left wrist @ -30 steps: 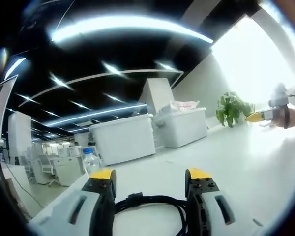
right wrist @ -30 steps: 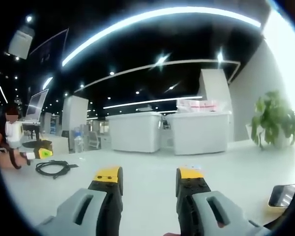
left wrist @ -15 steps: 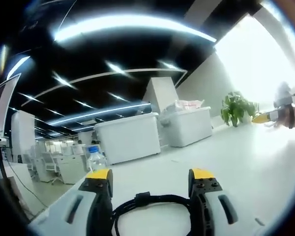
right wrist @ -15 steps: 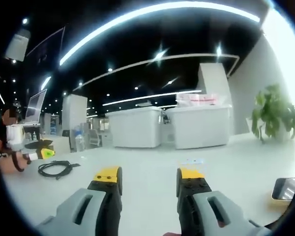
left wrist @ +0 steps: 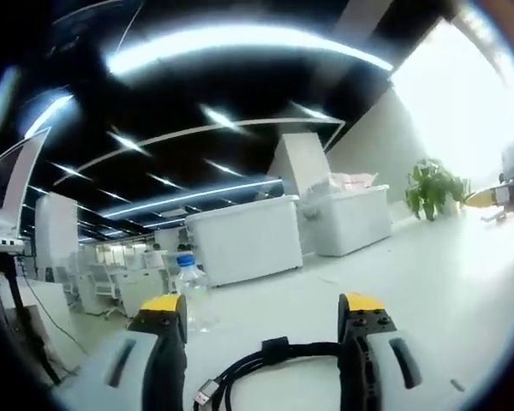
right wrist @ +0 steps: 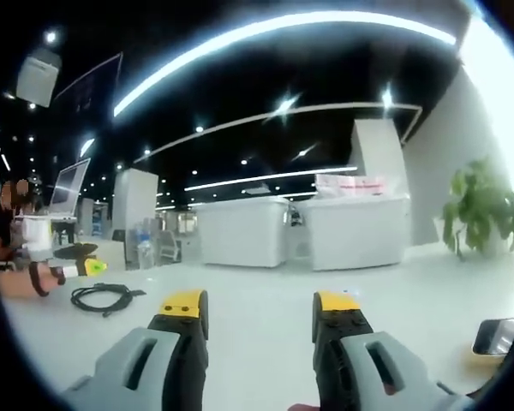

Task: Coil the Type-C to USB data cable on the desktop and secure it with Velcro straps.

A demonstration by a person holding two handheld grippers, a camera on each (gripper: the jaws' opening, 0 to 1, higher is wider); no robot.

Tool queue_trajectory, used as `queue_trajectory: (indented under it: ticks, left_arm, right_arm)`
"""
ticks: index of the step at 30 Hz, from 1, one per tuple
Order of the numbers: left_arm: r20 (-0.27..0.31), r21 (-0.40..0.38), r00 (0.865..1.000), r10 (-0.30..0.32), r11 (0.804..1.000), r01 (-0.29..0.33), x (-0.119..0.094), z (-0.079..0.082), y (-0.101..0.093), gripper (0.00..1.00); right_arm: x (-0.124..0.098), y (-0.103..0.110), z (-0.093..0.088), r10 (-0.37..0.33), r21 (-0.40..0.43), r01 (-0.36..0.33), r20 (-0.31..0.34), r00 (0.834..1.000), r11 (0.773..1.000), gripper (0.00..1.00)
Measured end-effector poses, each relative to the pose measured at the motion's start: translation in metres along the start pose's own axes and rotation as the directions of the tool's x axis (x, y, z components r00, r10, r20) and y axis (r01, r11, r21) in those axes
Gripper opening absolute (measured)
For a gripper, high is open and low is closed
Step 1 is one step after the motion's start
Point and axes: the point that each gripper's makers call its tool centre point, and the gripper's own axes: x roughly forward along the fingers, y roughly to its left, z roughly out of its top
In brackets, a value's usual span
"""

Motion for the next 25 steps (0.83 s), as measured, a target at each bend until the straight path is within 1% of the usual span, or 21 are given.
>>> queue_trajectory:
  ticks: [2, 4, 6, 10, 11, 13, 15, 16, 17, 20, 22, 23, 24, 25]
  left_arm:
    - [0.007, -0.019, 1.000, 0.017, 1.000, -0.017, -0.002, -0.001, 0.005, 0.73]
    - [0.002, -0.030, 1.000, 0.012, 0.999, -0.012, -0.004, -0.003, 0.008, 0.76]
    - [-0.006, -0.044, 0.999, 0.033, 0.998, -0.033, -0.004, -0.005, 0.011, 0.78]
    - [-0.019, -0.050, 0.999, 0.025, 0.998, -0.026, -0.006, -0.008, 0.008, 0.79]
    - [-0.021, -0.047, 0.999, 0.024, 0.999, -0.025, -0.006, -0.009, 0.006, 0.79]
    - [-0.019, -0.026, 1.000, 0.020, 0.999, -0.021, -0.007, -0.008, 0.004, 0.79]
    - [-0.013, 0.005, 1.000, 0.019, 1.000, -0.019, -0.008, -0.006, 0.002, 0.78]
    - [-0.005, 0.017, 1.000, 0.018, 1.000, -0.018, -0.009, -0.003, 0.001, 0.78]
    - [0.003, 0.027, 1.000, 0.018, 0.999, -0.018, -0.011, -0.001, 0.000, 0.77]
    - [0.018, 0.035, 1.000, 0.016, 0.999, -0.016, -0.013, 0.003, -0.003, 0.75]
    - [0.029, 0.012, 1.000, 0.003, 1.000, -0.004, -0.014, 0.004, -0.005, 0.75]
    - [0.044, -0.004, 0.999, -0.001, 1.000, 0.001, -0.014, 0.005, -0.006, 0.75]
    - [0.049, -0.006, 0.999, -0.001, 1.000, 0.001, -0.014, 0.006, -0.006, 0.75]
    - [0.053, -0.006, 0.999, -0.001, 1.000, 0.002, -0.014, 0.006, -0.006, 0.75]
  right_arm:
    - [0.000, -0.004, 0.000, -0.016, -0.002, 0.016, 0.004, 1.000, 1.000, 0.48]
    - [0.000, -0.006, -0.001, -0.025, -0.002, 0.025, 0.000, 1.000, 1.000, 0.48]
    - [0.000, -0.008, -0.003, -0.033, 0.000, 0.033, -0.006, 0.999, 0.999, 0.48]
    - [0.000, -0.015, -0.003, -0.060, -0.026, 0.060, -0.004, 0.998, 0.998, 0.48]
    - [-0.003, -0.025, 0.002, -0.110, -0.034, 0.111, 0.020, 0.994, 0.993, 0.47]
    - [-0.007, -0.036, 0.010, -0.150, -0.082, 0.155, 0.059, 0.987, 0.985, 0.46]
    - [-0.010, -0.043, 0.022, -0.166, -0.115, 0.179, 0.116, 0.979, 0.977, 0.46]
    - [-0.011, -0.043, 0.024, -0.165, -0.123, 0.180, 0.125, 0.978, 0.976, 0.46]
    - [-0.014, -0.048, 0.033, -0.175, -0.146, 0.199, 0.159, 0.972, 0.969, 0.46]
    - [-0.019, -0.052, 0.046, -0.177, -0.162, 0.214, 0.213, 0.961, 0.963, 0.46]
    - [-0.020, -0.053, 0.048, -0.176, -0.164, 0.215, 0.226, 0.958, 0.963, 0.46]
    - [-0.020, -0.053, 0.047, -0.169, -0.139, 0.204, 0.226, 0.959, 0.969, 0.46]
    - [-0.020, -0.052, 0.043, -0.170, -0.099, 0.194, 0.216, 0.962, 0.976, 0.46]
    - [-0.019, -0.050, 0.038, -0.165, -0.077, 0.184, 0.198, 0.966, 0.980, 0.46]
